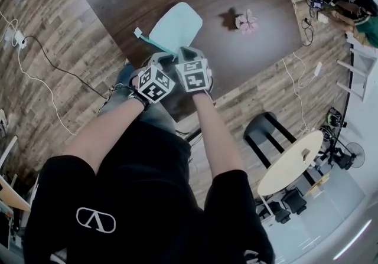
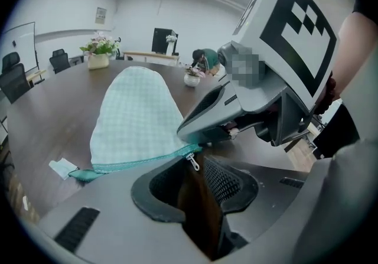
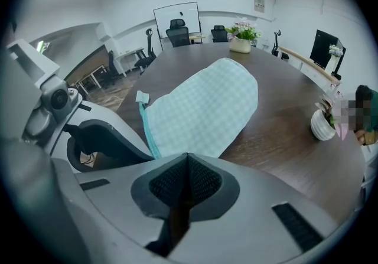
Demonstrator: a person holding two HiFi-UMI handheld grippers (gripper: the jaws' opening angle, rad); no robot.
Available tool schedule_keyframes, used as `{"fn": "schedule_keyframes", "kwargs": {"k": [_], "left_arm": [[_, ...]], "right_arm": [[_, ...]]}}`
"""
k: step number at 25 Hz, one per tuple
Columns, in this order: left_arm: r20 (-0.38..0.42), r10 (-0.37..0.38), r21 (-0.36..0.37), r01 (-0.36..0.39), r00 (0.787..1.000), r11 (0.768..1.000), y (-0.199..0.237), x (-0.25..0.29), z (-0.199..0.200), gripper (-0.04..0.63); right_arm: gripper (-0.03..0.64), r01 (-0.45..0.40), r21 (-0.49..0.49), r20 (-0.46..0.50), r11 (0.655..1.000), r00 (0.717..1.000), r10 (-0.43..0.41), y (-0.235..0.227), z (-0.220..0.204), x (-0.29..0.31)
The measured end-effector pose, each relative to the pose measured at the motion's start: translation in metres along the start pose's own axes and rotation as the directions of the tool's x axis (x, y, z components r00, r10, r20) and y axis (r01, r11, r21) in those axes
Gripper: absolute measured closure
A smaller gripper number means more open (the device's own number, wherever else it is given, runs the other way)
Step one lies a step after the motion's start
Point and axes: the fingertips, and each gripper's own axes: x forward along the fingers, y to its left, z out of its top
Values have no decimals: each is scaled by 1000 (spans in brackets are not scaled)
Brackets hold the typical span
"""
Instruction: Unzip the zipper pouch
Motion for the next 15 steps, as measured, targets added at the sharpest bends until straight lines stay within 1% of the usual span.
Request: {"fn": "schedule_keyframes", "kwargs": {"k": [5,12,13,14,15], "left_arm": [[-5,30,20,-30,1000,999,3,1,-3,525],[-8,50,34,-49,999,998,3,2,-4,526],[-9,55,37,-55,998,998,4,2,-4,535],[-12,59,42,-59,998,997,6,3,-4,565],[-15,59,50,-58,998,997,7,3,-4,573]], "right_arm": [[618,4,-4,1,1000,1000,-4,1,0,1],[618,12,-2,6,1000,1000,-12,2,-1,1],[618,12,-2,6,1000,1000,-12,1,-1,1],[618,12,-2,6,1000,1000,-12,1,-1,1],[618,12,-3,6,1000,1000,-12,1,-1,1]]}}
